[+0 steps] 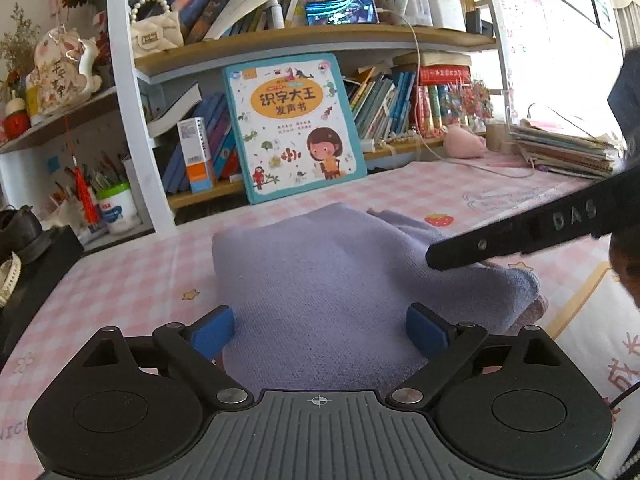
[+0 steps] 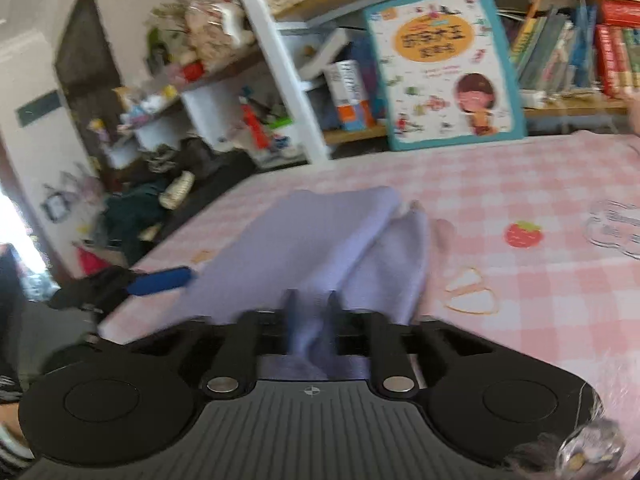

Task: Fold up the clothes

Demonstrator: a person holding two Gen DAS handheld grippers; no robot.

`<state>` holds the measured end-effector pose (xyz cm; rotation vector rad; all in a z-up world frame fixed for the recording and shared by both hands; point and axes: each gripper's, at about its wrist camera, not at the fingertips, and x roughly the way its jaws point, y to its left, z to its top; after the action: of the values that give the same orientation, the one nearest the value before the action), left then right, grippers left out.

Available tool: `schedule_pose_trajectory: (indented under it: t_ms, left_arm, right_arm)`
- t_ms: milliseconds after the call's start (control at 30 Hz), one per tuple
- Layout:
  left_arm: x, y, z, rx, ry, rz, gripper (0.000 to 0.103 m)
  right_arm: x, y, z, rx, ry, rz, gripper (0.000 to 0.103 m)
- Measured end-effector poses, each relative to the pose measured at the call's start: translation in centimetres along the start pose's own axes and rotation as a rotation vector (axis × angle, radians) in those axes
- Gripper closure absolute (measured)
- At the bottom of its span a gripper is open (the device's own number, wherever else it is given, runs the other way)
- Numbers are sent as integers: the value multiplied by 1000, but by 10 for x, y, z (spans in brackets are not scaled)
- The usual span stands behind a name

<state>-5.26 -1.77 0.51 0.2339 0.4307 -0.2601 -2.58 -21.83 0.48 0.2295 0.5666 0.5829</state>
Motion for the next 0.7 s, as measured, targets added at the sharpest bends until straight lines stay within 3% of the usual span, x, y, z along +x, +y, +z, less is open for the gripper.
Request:
schedule_pose_trajectory:
  t_ms: [33,300,333,467,533,633,700]
  left_arm:
    - [-2,1,1,0,-5,6,8]
    - [-14,4,7,41,-36,64,8]
    - [-13,5,7,42,-32,65,8]
    - [-11,5,8,48,-12,73,8]
    - [-11,6,7,52,-12,74,8]
    - [-14,8,7,34,-26,64,7]
    - [-14,9,7,29,-26,61,7]
  right_arm:
    - [-1,-4,0,17,-10,-4,57]
    - [11,-23,2,180,9,90,56]
    - [13,-25,2,193,10,94,58]
    - [18,-18,5,138,8,87,96]
    - [3,-5,7,47,-58,98,96]
    - [-15,4,7,12,-122,100,96]
    - [-3,-2,-1,13,-67,40,96]
